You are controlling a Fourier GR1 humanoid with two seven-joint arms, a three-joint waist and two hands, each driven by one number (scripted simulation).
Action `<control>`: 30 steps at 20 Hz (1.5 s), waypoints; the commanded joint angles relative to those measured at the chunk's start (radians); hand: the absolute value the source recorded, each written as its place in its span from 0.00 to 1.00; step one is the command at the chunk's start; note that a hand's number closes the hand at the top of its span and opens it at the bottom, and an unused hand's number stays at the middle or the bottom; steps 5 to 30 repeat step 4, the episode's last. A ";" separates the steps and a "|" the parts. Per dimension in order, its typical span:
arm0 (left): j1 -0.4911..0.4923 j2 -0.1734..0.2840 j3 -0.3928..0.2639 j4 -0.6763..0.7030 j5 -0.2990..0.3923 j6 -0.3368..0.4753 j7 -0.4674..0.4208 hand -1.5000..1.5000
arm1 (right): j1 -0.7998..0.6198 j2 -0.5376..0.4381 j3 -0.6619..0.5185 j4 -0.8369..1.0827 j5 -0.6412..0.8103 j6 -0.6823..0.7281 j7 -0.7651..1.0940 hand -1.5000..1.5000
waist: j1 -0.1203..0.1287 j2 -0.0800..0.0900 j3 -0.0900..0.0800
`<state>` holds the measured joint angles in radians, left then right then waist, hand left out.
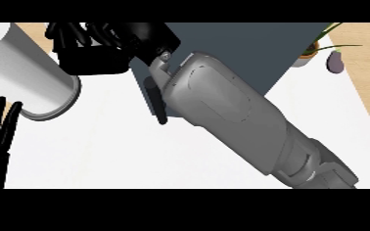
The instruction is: Pick up the wine, place it into the cabinet and close the cabinet
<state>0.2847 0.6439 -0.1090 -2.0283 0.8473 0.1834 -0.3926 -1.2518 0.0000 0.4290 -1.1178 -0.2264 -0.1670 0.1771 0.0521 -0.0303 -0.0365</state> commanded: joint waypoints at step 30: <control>-0.024 -0.004 0.004 -0.002 -0.003 0.011 0.014 0.00 | 0.009 -0.112 -0.090 0.154 0.022 -0.017 -0.023 1.00 | -0.036 0.044 0.035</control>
